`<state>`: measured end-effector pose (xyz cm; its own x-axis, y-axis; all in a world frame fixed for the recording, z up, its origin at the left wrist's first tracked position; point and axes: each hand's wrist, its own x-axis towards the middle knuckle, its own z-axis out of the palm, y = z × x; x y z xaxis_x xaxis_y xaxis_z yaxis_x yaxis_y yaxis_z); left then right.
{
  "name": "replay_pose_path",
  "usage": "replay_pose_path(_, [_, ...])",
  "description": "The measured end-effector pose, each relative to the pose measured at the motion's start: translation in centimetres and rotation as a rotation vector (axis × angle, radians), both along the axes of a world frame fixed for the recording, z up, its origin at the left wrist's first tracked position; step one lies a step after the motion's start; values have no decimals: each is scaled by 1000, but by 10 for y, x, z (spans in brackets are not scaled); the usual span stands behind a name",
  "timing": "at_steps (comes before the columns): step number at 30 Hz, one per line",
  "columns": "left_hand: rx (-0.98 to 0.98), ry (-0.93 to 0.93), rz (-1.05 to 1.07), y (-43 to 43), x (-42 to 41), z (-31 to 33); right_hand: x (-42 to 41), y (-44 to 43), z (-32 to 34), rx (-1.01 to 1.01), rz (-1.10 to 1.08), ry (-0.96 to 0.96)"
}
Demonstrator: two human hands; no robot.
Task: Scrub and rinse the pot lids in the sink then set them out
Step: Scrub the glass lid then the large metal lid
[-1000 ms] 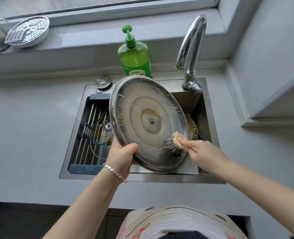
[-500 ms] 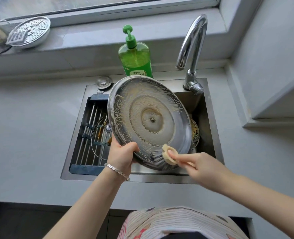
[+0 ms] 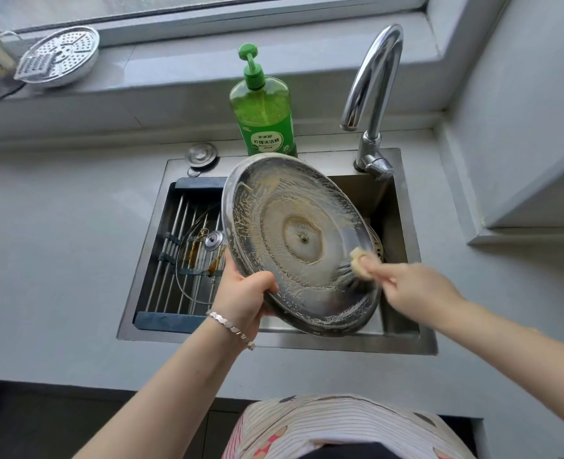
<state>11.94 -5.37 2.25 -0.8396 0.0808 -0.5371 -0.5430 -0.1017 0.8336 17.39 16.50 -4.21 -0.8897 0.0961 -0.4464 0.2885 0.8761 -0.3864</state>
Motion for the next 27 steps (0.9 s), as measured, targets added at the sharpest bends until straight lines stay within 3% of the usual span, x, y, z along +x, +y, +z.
replay_pose_path(2, [0, -9, 7, -1, 0, -1, 11, -20, 11, -136, 106, 6])
replay_pose_path(7, [1, 14, -49, -4, 0, 2, -7, 15, -9, 73, -36, -31])
replay_pose_path(11, [-7, -4, -76, -1, 0, 3, 4, -13, -6, -73, 61, 40])
replay_pose_path(15, [-28, 10, -132, -4, 2, 3, -10, 14, -16, 60, -68, -9])
replay_pose_path(20, [-1, -45, -119, -6, 3, -1, 2, -22, -1, -223, 33, 105])
replay_pose_path(24, [29, -74, -127, -7, 7, -2, -21, 8, -16, -72, -145, 102])
replay_pose_path(27, [31, -73, -140, -4, 8, -5, -16, -11, -13, -151, -74, 148])
